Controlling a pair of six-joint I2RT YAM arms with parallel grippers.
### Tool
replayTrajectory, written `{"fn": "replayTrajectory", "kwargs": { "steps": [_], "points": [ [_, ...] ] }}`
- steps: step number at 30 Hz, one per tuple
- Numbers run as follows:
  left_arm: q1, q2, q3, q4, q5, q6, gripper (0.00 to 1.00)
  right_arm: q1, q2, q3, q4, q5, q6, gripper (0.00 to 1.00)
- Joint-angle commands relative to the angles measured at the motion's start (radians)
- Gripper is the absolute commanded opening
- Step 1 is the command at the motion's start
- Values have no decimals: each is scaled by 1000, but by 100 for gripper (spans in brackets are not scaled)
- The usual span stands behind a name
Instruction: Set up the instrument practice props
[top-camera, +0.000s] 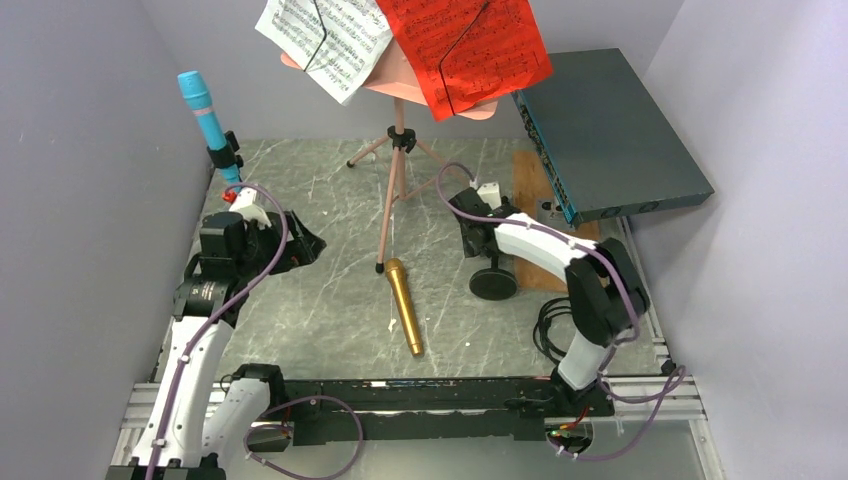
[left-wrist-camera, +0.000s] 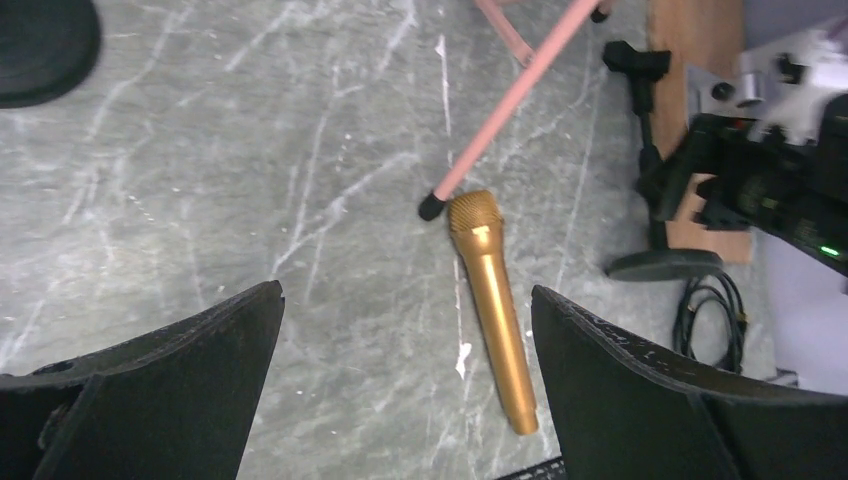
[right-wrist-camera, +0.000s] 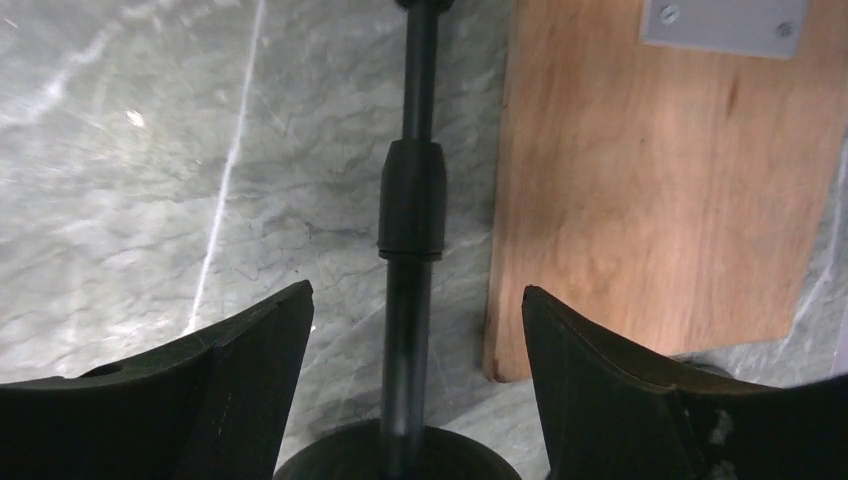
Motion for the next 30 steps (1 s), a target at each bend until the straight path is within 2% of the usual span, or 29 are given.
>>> {"fn": "replayTrajectory", "kwargs": {
  "steps": [1,2,6,10,11,13,17,20,23,26,27,30],
  "points": [
    [-16,-25,-1,33,110,-34,99,-11,120,31,-13,-8,44,79],
    [-19,-30,3,28,116,-34,99,-17,147,31,-5,-32,47,78],
    [-23,-42,36,-13,125,-16,99,-16,198,25,52,-77,47,53],
    [-25,-42,79,-47,128,7,99,64,111,6,117,3,2,34],
    [-25,-40,87,-50,131,9,99,89,74,-1,135,21,-21,20],
    [-25,-34,96,-44,146,7,100,149,-3,-15,167,64,-43,1],
    [-25,-21,87,11,232,-25,99,224,-187,-74,208,134,-57,0],
    [-25,-5,59,112,357,-81,99,248,-343,-148,260,84,-81,0],
    [-25,14,5,289,520,-180,99,249,-550,-315,437,-147,-214,0],
    [-26,13,-79,565,651,-330,100,250,-782,-542,759,-507,-417,0],
    [-28,10,-102,671,679,-384,100,252,-841,-605,875,-590,-428,0],
    [-32,3,-153,930,730,-517,100,252,-930,-690,1066,-697,-453,0]
  ]
}}
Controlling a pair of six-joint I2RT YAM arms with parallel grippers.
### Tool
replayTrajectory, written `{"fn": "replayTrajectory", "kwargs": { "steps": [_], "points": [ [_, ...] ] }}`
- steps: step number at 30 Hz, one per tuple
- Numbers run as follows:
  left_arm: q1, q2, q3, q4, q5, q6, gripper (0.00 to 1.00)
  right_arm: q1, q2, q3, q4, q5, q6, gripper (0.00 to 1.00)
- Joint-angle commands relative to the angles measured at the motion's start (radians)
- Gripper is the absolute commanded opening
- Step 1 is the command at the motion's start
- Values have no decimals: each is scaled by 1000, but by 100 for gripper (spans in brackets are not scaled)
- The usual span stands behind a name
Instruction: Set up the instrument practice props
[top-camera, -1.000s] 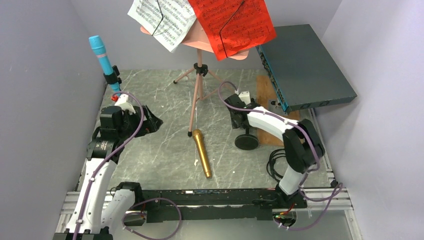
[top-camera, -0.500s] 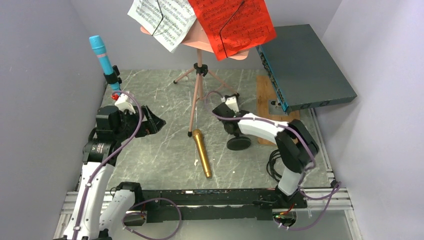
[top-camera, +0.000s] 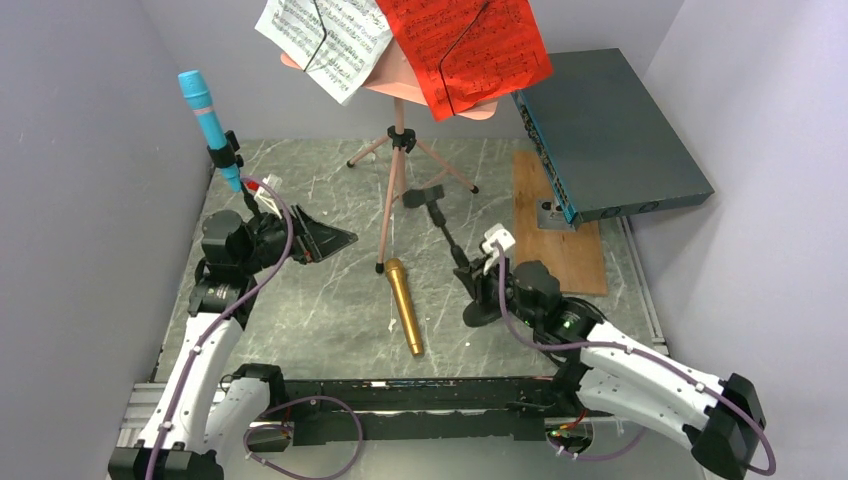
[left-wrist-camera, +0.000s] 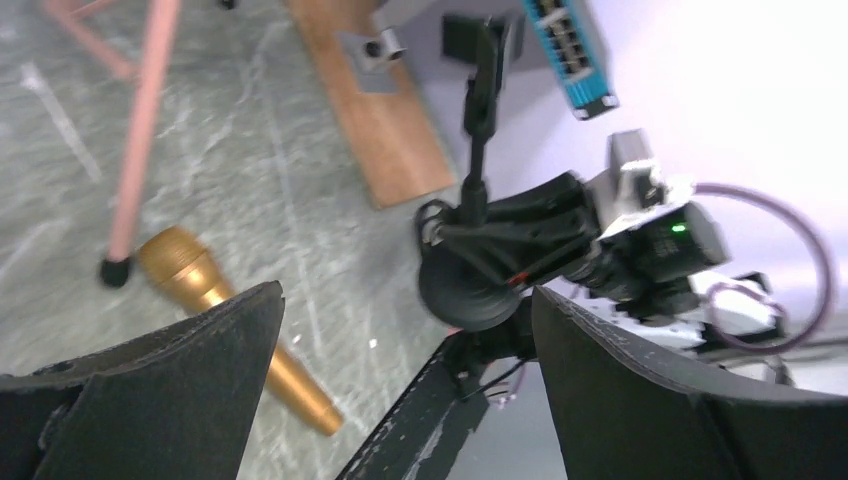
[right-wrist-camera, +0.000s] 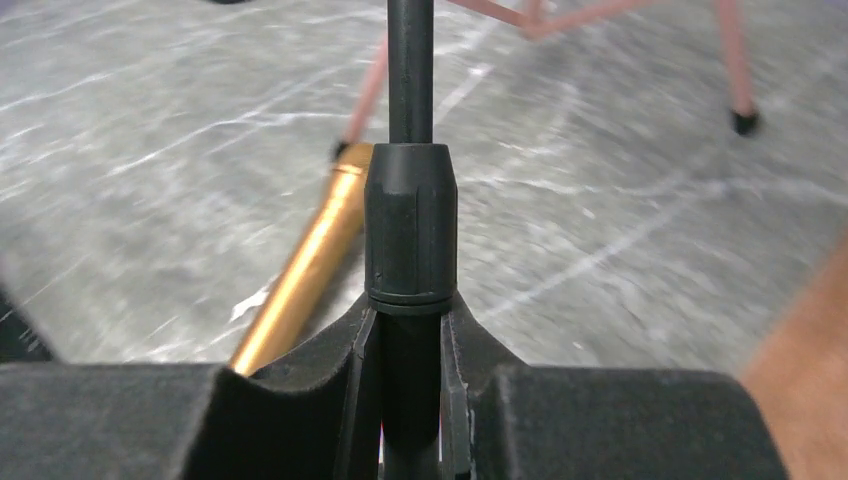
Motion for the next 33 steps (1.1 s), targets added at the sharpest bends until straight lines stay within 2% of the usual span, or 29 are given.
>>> {"fn": "replayTrajectory", "kwargs": {
  "steps": [1,4,8,11,15,18,25,30,33],
  "points": [
    [-11,-17,-51,527,187,-260,99,6,-83,-78,484,-362,-155,0],
    [-29,-24,-34,538,169,-294,99,6,-7,-56,579,-460,-134,0],
    [-68,-75,7,388,62,-234,99,12,119,-21,733,-512,-8,0],
    [-83,-148,40,237,-91,-148,99,42,192,-2,834,-445,42,0],
    [-86,-227,20,205,-179,-66,99,76,277,29,932,-341,111,0],
    [-87,-243,-34,225,-186,-40,98,94,366,57,1077,-381,161,0],
    [-88,-227,-143,322,-201,-133,92,127,608,123,1376,-524,209,0],
    [-88,-223,-162,414,-156,-101,81,161,700,170,1380,-517,167,0],
    [-88,-207,-197,516,-137,-110,81,167,748,196,1403,-521,182,0]
  ]
}}
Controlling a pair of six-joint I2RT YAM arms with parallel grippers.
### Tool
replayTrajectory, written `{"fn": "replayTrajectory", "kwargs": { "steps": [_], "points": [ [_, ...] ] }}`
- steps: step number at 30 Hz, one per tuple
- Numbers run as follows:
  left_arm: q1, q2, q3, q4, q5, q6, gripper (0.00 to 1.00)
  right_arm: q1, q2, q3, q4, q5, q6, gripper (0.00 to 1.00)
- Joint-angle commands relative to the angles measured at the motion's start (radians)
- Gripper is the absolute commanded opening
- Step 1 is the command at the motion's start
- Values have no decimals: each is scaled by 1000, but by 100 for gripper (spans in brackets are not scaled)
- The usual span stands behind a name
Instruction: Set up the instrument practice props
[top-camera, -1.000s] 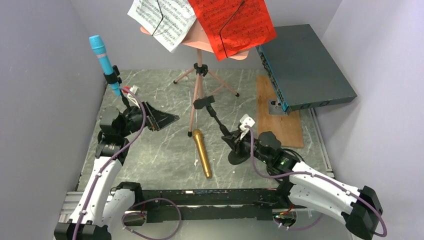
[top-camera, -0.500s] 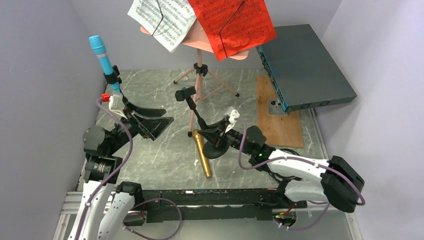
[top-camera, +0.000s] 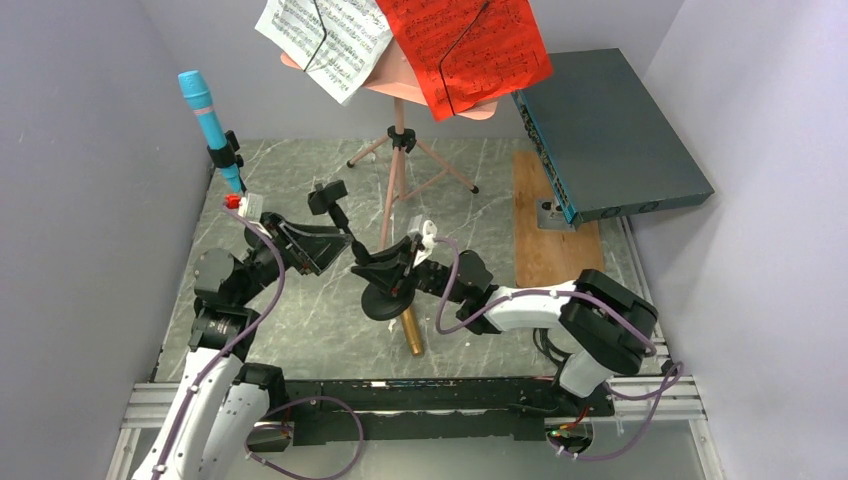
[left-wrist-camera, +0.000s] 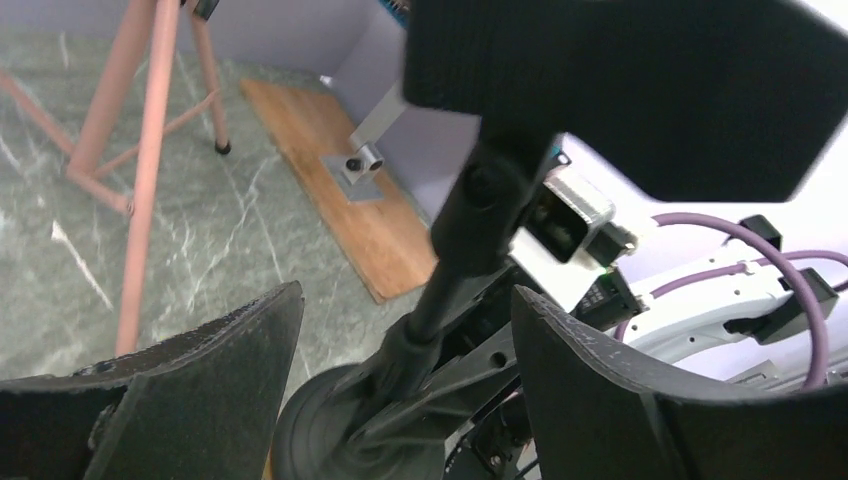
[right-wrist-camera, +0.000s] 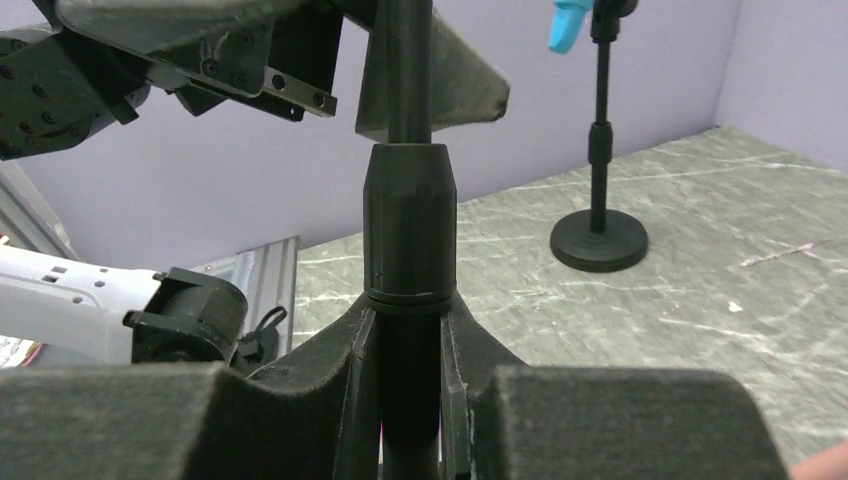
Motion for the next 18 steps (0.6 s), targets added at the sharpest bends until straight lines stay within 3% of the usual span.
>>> {"fn": "replayTrajectory", "kwargs": {
  "steps": [1,4,7,9,11,14,18],
  "points": [
    [-3,13,-36,240,29,-9,81,14,33,91,207,-27,15,0],
    [-3,71,-64,354,24,-31,64,32,61,110,206,-16,3,0],
    [-3,122,-70,432,60,8,37,42,66,122,123,19,-12,5],
    [-3,142,-55,410,87,74,18,42,46,126,6,53,-21,18],
    [-3,145,-29,344,110,149,6,42,12,112,-119,79,-45,34],
    [-3,116,11,190,126,283,0,41,-94,52,-298,141,-78,60],
    [-4,46,73,-73,67,505,0,38,-275,1,-678,308,-88,78]
  ]
}}
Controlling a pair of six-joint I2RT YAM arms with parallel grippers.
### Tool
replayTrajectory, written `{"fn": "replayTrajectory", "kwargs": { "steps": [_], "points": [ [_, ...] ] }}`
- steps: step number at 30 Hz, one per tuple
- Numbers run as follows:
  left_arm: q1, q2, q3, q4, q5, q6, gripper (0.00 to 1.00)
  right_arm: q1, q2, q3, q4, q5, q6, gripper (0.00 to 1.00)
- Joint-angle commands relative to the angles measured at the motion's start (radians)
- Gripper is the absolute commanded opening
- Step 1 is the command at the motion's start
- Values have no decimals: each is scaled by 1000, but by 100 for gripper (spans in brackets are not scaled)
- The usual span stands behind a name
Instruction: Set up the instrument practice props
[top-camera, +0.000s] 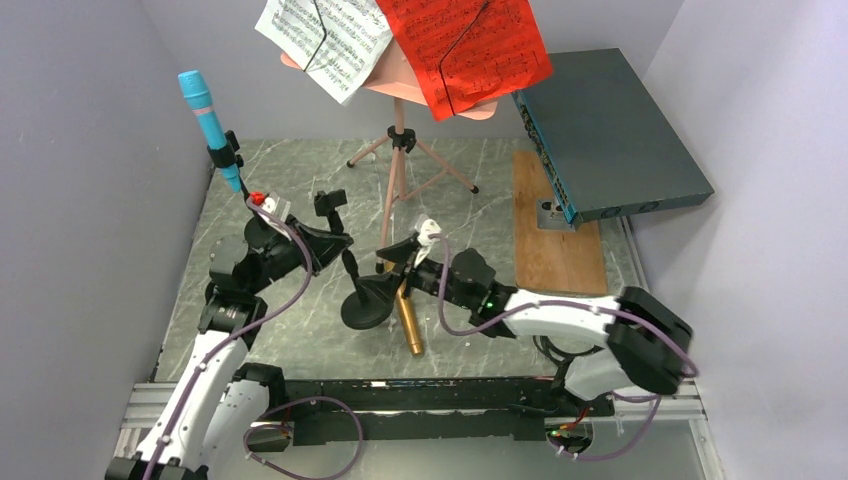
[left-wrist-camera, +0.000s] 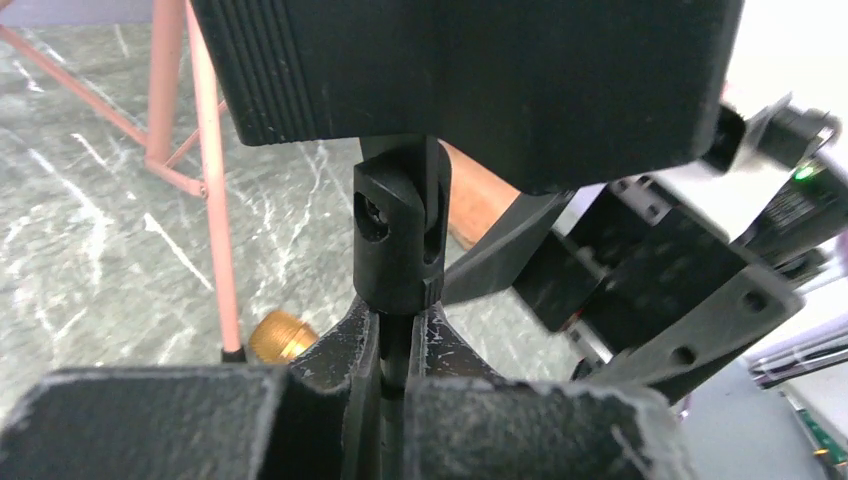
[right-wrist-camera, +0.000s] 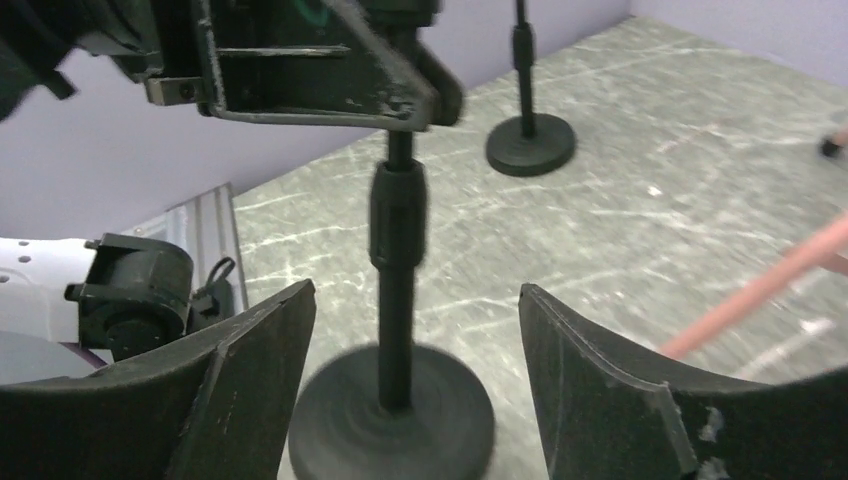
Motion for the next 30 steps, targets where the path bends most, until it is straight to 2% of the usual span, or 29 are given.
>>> {"fn": "replayTrajectory", "kwargs": {
  "steps": [1,3,6,9,12,18,20,24,26,28,30],
  "points": [
    [-2,-97,128,-233,-56,283,0,-2,-192,-20,-445,218,-29,81],
    [-2,-119,133,-297,-107,328,0,-9,-204,27,-649,301,-9,83],
    [-2,-129,105,-287,-137,330,0,-19,-130,136,-915,365,67,83],
    [-2,-113,90,-284,-164,309,0,-53,1,239,-1082,364,198,83],
    [-2,-98,98,-319,-174,302,0,-92,133,315,-1138,289,277,80],
    [-4,-127,84,-353,-176,289,0,-88,318,415,-1158,272,277,76],
    [-4,-127,69,-357,-164,270,0,-86,374,431,-1177,288,265,65],
    [-4,-111,13,-261,-117,185,0,-87,390,384,-1145,321,267,57],
    [-8,-103,-23,-166,-99,129,0,-104,322,323,-1105,325,277,43],
    [-31,-80,-54,-56,-81,87,0,-130,214,235,-1038,326,279,21],
    [-93,-32,-59,24,-80,91,0,-145,81,148,-981,357,264,5]
  ]
}}
